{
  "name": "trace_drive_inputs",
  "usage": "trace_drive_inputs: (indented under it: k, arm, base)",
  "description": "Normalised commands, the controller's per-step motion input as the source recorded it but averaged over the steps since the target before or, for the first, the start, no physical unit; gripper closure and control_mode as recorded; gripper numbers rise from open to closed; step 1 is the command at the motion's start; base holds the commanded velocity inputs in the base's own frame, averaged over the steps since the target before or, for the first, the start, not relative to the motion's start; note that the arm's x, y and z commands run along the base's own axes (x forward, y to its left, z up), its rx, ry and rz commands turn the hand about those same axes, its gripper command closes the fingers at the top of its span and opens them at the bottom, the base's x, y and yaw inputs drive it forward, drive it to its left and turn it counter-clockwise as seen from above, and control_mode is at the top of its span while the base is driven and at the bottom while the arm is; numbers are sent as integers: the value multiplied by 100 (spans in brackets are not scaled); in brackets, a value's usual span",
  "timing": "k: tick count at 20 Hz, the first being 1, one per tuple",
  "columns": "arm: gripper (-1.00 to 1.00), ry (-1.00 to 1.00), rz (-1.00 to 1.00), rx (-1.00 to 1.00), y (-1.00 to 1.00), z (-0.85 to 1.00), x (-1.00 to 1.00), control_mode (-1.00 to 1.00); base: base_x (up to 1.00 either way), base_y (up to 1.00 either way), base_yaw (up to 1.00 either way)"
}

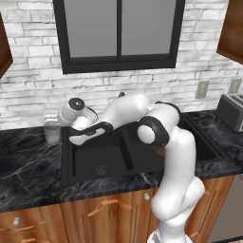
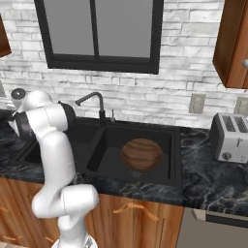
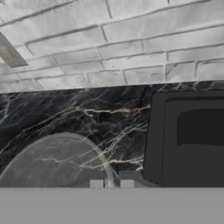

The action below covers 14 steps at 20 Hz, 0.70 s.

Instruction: Place the glass cup in the left basin and the bowl in the right basin of the sink.

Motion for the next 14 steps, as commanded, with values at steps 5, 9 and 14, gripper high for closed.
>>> trace_drive_inputs:
  k: [5,9,14]
  arm:
    - [100,-9,0,-4,-32,32,-24,-100]
    - [100,-8,1,-7,-41,25,-41,-100]
    - [100,-6,3,-10,-56,4,-47,-100]
  base:
    - [0,0,0]
    - [0,0,0]
    - [0,0,0]
